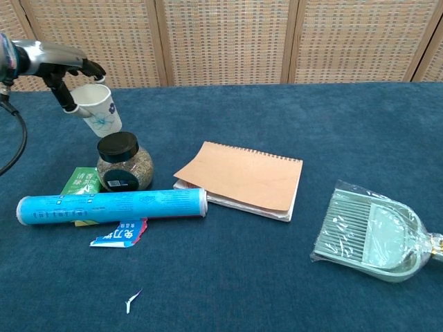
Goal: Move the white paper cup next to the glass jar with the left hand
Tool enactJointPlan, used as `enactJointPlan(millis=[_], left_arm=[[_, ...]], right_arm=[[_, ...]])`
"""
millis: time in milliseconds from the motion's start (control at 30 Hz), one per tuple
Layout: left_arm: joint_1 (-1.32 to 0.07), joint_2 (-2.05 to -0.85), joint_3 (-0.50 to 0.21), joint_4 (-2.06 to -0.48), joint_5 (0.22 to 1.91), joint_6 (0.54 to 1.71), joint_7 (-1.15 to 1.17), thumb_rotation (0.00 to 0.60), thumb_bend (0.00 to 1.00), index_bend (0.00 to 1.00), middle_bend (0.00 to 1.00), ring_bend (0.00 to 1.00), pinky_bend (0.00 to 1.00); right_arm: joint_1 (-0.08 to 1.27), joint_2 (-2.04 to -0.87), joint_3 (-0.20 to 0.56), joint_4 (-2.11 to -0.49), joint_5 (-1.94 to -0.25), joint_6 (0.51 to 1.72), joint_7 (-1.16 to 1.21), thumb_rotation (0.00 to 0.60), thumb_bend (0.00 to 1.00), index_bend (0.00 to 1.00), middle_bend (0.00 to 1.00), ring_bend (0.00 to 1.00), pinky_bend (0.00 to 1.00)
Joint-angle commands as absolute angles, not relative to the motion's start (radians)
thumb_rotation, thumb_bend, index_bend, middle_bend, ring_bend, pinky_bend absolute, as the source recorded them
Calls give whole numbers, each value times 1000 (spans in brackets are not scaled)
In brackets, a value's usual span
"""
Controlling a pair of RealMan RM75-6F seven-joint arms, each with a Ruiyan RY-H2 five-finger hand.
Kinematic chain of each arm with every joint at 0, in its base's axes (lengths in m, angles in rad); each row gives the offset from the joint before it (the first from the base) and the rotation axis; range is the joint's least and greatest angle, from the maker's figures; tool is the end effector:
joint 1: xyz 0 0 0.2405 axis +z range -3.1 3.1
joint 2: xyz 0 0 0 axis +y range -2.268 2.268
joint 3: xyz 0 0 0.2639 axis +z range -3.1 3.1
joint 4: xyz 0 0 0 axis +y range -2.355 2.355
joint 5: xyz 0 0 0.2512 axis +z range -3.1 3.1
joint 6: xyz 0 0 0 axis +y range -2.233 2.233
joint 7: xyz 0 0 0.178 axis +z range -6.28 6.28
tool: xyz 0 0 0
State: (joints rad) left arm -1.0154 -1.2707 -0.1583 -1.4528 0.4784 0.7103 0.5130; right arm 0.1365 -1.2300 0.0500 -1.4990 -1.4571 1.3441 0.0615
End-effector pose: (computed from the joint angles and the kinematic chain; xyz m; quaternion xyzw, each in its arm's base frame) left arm -0.1686 0.4828 0.0199 -0.7149 -0.4372 -0.2381 0.4910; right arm -0.3516 -0.2366 0.0783 0.6021 -0.4419 0.3713 0.5516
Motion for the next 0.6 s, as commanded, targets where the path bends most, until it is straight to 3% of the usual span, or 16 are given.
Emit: enactJointPlan(millis=[33,600], left_arm=[[-1075,-1329,-143,-1399,414,689,560,600,321,312,0,0,0],[-1198,-1442,-87,-1297,292,646,616,600,321,271,0,0,0]], right_arm=[[139,-1228,55,-1493,-1448,1338,71,600,4,0,0,0,0],[133,-1235,66,-1458,-1420,1337,99,600,4,0,0,0,0]])
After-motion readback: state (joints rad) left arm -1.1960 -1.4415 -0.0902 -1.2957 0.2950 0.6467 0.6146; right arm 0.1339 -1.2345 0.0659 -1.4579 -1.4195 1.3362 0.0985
